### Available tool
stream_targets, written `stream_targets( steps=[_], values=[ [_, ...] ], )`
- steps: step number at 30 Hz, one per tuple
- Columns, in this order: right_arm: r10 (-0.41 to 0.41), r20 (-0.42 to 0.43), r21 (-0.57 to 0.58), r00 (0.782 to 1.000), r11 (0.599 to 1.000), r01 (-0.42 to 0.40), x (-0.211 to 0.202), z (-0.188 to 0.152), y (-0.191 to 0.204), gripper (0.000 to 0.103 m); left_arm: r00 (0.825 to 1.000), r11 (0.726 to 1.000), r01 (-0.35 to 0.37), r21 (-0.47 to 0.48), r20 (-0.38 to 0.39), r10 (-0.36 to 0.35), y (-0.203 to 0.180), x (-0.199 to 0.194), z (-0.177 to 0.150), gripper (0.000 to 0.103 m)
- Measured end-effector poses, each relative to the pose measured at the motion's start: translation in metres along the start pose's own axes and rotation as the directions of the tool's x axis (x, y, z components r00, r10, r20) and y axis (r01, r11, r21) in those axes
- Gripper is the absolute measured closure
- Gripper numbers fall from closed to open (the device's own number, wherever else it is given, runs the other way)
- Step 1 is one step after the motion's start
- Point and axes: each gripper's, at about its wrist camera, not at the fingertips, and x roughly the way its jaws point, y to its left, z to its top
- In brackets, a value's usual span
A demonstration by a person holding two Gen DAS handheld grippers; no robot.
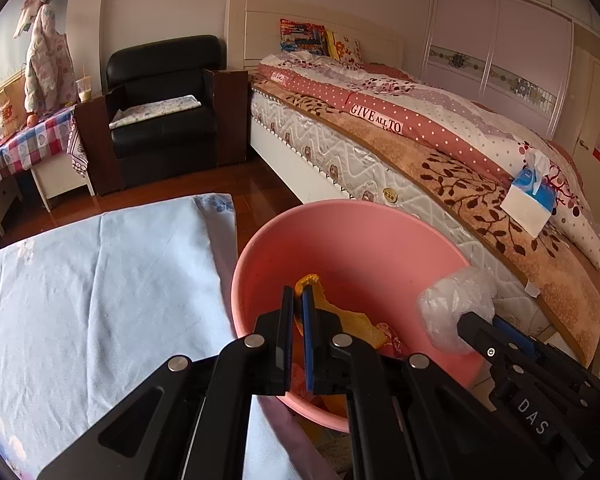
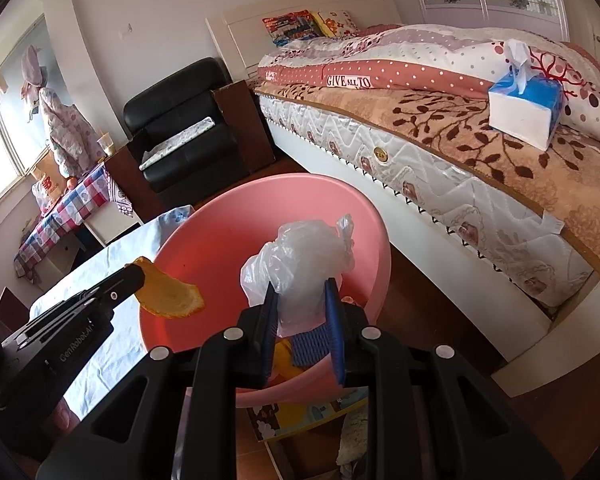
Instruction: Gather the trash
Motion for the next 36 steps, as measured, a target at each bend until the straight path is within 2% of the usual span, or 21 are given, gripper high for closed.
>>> stream_targets(
  steps=[9, 10, 12, 14, 25, 27, 29, 31, 36],
  values=[
    [0.004, -0.011, -0.001, 1.000, 1.000, -0.004, 0.008, 0.000, -0.001, 0.080, 0.999, 0.999, 0.033, -0.003, -0.023, -0.033, -0.002, 0.010, -0.003, 0.098],
    [0.003, -0.012, -0.001, 1.000, 1.000, -0.003, 0.009, 0.000, -0.001, 0.080, 0.999, 0.999, 0.037, -0.006, -0.025, -0.038, -0.002, 0.011, -0.003, 0.095],
    [0.004, -0.016, 0.001, 1.000, 1.000, -0.004, 0.011, -0.001, -0.002, 0.080, 0.999, 0.999, 0.041, -0.012, -0.021, -0.041, -0.002, 0.011, -0.004, 0.075],
    [0.002, -0.015, 0.005, 1.000, 1.000, -0.002, 0.012, 0.000, -0.003, 0.080, 0.999, 0.999, 0.036, -0.011, -0.008, -0.036, -0.002, 0.009, -0.005, 0.067],
    [0.021, -0.010, 0.000, 1.000, 1.000, -0.021, 0.015, -0.001, -0.001, 0.080, 0.999, 0.999, 0.042, -0.024, -0.001, -0.042, 0.004, 0.000, -0.004, 0.058],
    [0.029, -0.022, 0.005, 0.999, 1.000, -0.029, 0.017, 0.000, -0.002, 0.077, 0.999, 0.999, 0.039, -0.028, 0.002, -0.039, 0.006, -0.003, -0.005, 0.055],
    [0.044, -0.026, 0.014, 0.999, 0.999, -0.044, 0.017, 0.000, -0.004, 0.065, 0.999, 0.999, 0.036, -0.034, 0.003, -0.036, 0.007, -0.005, -0.005, 0.053],
    [0.053, -0.017, 0.022, 0.998, 0.998, -0.052, 0.015, 0.001, -0.004, 0.061, 0.999, 0.999, 0.036, -0.040, 0.005, -0.036, 0.010, -0.008, -0.006, 0.052],
    [0.067, -0.003, 0.020, 0.998, 0.998, -0.067, 0.008, 0.001, -0.002, 0.058, 0.999, 0.998, 0.036, -0.047, 0.013, -0.035, 0.014, -0.017, -0.005, 0.049]
  ],
)
